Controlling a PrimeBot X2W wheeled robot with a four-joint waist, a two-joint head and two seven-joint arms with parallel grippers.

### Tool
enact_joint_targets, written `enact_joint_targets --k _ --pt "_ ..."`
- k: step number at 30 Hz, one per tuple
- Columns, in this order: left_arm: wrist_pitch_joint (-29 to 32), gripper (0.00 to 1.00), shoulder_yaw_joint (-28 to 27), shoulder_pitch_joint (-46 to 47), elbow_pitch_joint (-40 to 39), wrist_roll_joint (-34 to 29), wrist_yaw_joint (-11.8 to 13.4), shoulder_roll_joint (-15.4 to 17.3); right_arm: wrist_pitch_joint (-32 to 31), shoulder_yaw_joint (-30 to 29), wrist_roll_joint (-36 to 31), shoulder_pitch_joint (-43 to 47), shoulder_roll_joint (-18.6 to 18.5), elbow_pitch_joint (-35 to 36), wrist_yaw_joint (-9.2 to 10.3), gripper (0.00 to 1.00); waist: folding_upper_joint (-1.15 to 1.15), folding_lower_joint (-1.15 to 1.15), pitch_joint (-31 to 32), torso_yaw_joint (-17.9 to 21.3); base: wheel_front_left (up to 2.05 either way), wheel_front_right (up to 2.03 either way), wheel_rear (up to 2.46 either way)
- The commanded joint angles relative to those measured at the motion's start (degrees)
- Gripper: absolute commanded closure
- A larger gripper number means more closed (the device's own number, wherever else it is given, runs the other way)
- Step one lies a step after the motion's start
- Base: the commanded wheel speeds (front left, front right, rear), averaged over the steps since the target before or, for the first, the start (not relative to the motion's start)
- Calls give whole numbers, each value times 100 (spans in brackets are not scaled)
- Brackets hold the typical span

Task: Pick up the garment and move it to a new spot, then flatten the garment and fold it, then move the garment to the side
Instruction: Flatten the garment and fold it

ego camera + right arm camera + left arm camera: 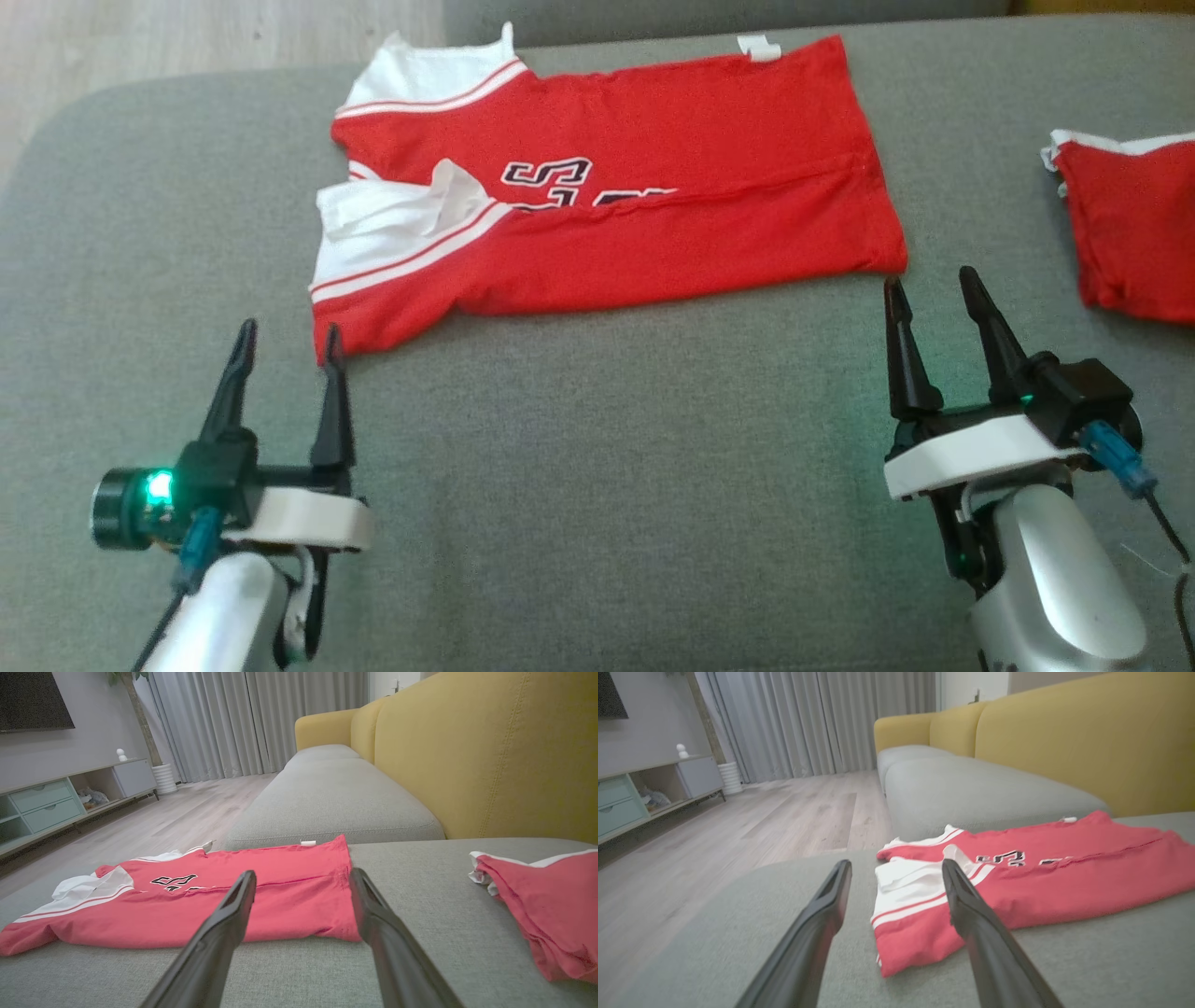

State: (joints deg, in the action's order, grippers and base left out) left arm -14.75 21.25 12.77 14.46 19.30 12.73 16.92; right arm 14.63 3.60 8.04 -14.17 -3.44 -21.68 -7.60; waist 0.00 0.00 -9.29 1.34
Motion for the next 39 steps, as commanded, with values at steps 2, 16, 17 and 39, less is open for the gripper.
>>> enact_joint_targets --k 2,16,17,39 --pt "-24 0 -341 435 232 -46 -78 84 37 216 10 -163 54 262 11 0 0 0 -190 91 0 0 0" --pt "409 0 -285 1524 2354 195 -502 24 37 306 252 -301 56 400 11 0 0 0 -812 309 0 0 0" --pt "404 0 -288 1580 2460 207 -524 28 37 309 256 -314 56 410 11 0 0 0 -842 326 0 0 0" --pt "122 100 -202 2307 3467 331 -857 -36 -3 22 108 -482 56 345 11 0 0 0 -829 328 0 0 0"
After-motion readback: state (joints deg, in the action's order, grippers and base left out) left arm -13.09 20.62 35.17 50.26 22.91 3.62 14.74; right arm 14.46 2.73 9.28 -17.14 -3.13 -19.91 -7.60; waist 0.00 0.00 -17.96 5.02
